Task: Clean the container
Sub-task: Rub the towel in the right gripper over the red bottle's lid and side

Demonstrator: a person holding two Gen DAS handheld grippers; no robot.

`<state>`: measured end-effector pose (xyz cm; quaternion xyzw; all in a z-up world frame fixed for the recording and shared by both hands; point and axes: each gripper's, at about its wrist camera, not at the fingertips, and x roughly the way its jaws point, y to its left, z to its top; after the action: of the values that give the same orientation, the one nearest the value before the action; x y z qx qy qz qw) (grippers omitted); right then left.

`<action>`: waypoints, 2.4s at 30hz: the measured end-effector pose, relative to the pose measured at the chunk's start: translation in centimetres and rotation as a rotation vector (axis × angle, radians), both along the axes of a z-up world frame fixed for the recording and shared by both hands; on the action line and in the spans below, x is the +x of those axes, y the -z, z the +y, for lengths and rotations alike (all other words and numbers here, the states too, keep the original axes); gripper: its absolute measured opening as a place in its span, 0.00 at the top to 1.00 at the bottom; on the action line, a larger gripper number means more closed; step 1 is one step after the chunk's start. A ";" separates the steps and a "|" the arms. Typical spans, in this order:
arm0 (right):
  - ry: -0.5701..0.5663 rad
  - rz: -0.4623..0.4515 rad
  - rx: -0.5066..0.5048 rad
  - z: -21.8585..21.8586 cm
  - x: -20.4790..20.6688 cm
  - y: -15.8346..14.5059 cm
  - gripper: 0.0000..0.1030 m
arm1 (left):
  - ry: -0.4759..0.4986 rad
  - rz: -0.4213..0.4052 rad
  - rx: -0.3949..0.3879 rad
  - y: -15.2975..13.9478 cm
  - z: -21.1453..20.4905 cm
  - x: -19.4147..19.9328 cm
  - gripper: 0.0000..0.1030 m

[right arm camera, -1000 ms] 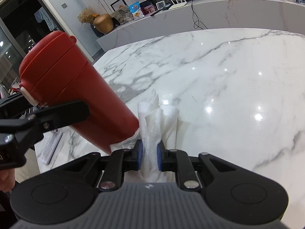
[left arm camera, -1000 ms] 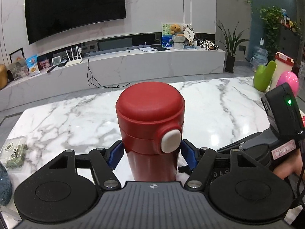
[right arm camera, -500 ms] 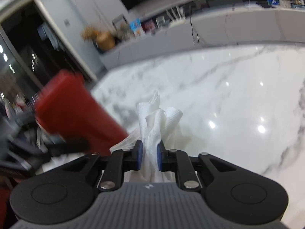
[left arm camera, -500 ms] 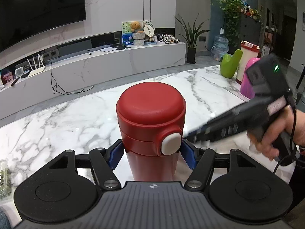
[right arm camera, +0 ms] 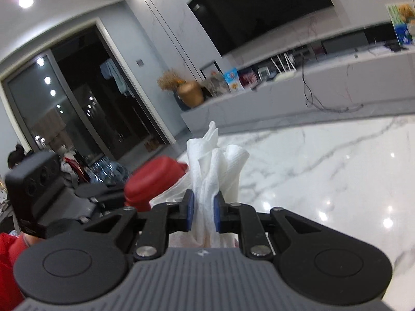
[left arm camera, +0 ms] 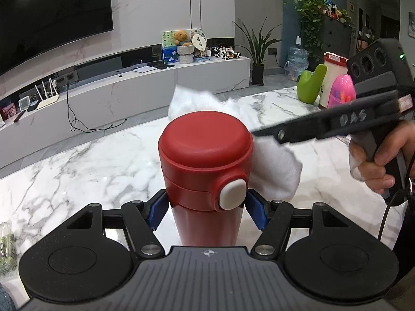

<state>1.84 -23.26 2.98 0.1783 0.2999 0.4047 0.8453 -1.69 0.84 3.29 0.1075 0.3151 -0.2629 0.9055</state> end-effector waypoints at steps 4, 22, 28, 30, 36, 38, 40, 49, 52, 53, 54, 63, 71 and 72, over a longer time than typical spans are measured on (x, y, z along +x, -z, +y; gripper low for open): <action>0.001 0.082 -0.070 0.8 0.7 1.7 0.83 | -0.003 0.004 0.003 -0.5 -0.3 0.1 0.39; 0.007 0.253 -0.240 2.9 1.8 6.4 0.83 | -0.251 -0.024 -0.061 -0.9 -1.8 -1.2 0.35; 0.010 0.253 -0.244 3.2 1.8 6.4 0.83 | -0.363 -0.083 -0.080 -1.4 -2.7 -1.5 0.31; 0.010 0.249 -0.249 3.3 1.6 6.2 0.83 | -0.372 -0.093 -0.076 -1.2 -2.9 -1.1 0.31; 0.035 0.222 -0.240 2.9 1.5 5.8 0.83 | -0.310 -0.121 -0.059 -1.2 -3.1 -0.7 0.39; 0.046 0.219 -0.224 2.5 1.8 5.5 0.83 | -0.268 -0.118 -0.058 -1.3 -2.8 -0.5 0.39; 0.064 0.212 -0.212 2.0 2.0 5.1 0.83 | -0.216 -0.116 -0.055 -1.4 -2.4 0.0 0.40; 0.171 0.129 -0.075 -2.5 2.2 1.4 0.83 | -0.029 -0.117 -0.092 -2.0 -3.3 0.6 0.40; 0.183 0.087 0.004 -4.0 1.9 0.3 0.83 | 0.010 -0.115 -0.079 -1.7 -4.1 0.8 0.40; 0.179 0.077 0.026 -4.4 1.8 0.0 0.83 | 0.020 -0.114 -0.072 -1.6 -4.3 0.7 0.39; 0.171 0.066 0.046 -4.7 1.7 -0.3 0.83 | 0.029 -0.111 -0.067 -1.5 -4.5 0.7 0.40; 0.045 0.021 0.051 -4.4 1.3 -0.7 0.82 | 0.056 -0.079 -0.065 -1.0 -4.3 1.1 0.39; 0.018 0.108 -0.025 -3.6 1.9 1.3 0.83 | 0.048 -0.062 -0.093 -1.0 -3.3 1.5 0.39; 0.018 0.123 -0.046 -3.3 2.0 1.8 0.83 | 0.046 -0.061 -0.095 -1.1 -3.3 1.5 0.39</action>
<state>3.81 -26.55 1.20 0.1863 0.3587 0.3783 0.8328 -0.19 -2.47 4.35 0.0795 0.2718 -0.2949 0.9126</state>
